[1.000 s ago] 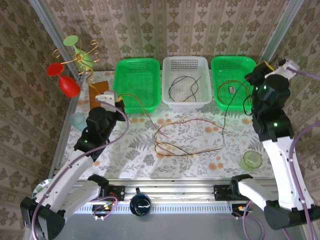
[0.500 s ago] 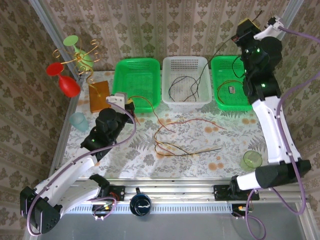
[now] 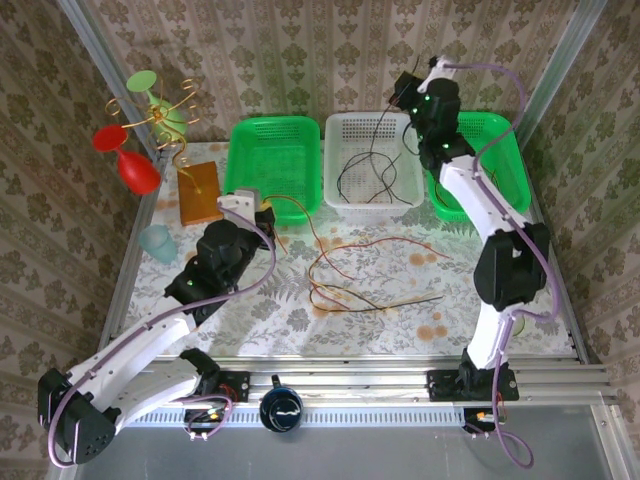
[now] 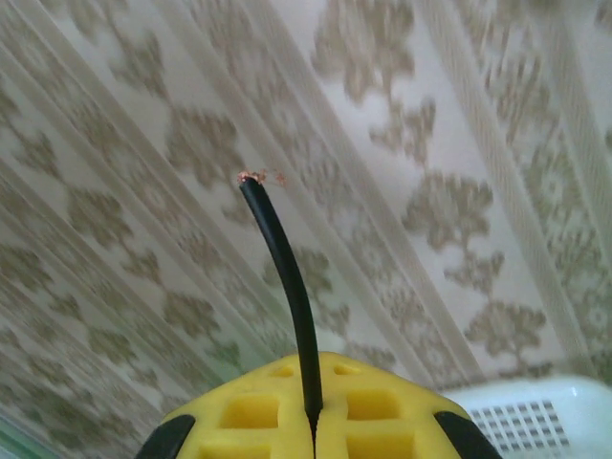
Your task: Untangle the cables
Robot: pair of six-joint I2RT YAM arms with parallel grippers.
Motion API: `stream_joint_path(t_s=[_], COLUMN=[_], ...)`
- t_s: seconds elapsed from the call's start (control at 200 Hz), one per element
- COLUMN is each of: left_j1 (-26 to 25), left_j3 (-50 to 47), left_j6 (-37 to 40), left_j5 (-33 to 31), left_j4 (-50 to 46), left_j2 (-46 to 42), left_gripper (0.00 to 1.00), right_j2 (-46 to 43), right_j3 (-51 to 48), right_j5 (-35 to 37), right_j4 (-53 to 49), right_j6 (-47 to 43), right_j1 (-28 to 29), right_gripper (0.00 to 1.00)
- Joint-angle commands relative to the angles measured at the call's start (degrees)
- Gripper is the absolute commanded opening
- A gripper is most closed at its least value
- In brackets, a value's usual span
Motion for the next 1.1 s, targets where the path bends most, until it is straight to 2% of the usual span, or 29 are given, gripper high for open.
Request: stream_joint_path(t_s=[0.0,0.135,0.27,0.375,0.56,0.645,0.74,0.88,0.955,1.09], left_j1=[-0.67,-0.93,-0.93,-1.02,-1.45,-1.72,-1.91,-2.26,-2.51,-2.95], left_j3=[-0.71,-0.98,-0.68,-0.46,-0.19,-0.19,-0.28,-0.19,-0.11,0.4], left_j6=[-1.07,-1.16,-1.08,-0.95,-1.42,-1.57,-1.59,-1.54,-1.67,-1.61], left_j5=[-1.81,-2.32,-2.37,-2.19,-2.08,-2.33,-2.47,-2.63,-2.65,-2.4], left_j4=[0.55,0.53,0.53,0.54,0.29,-0.06,-0.23,-0.01,0.18,0.18], left_j2=[-1.19,-1.36,-1.25,-0.85,-1.0,-1.3,-1.42,-1.36,-1.04,-0.36], left_gripper=[0.0,0.0,0.0,0.0,0.0,0.0,0.0,0.0,0.0,0.0], right_j2=[3.39,8.61,14.89,20.53,25.55,24.49,22.82,18.74,15.99,10.72], right_j3=[0.58,0.34,5.44,11.52,18.42,18.86,21.44,25.67,26.82,26.78], right_j5=[0.01,1.64,3.64,1.23,0.57,-0.94,-4.95,-7.46,-6.65,-3.36], right_j4=[-5.6,-16.32,-29.49,-38.86,-47.95,-47.65,-49.01,-52.6,-54.15,-57.56], right_j6=[-1.47,-0.71,-1.84,-0.9,-1.41,-2.7,-4.05,-5.66,-6.83,-7.73], right_j1=[0.39,2.27,4.65,4.82,4.79,4.34,3.73,3.43,3.22,2.61], right_gripper=[0.0,0.0,0.0,0.0,0.0,0.17,0.56,0.9,1.0,1.0])
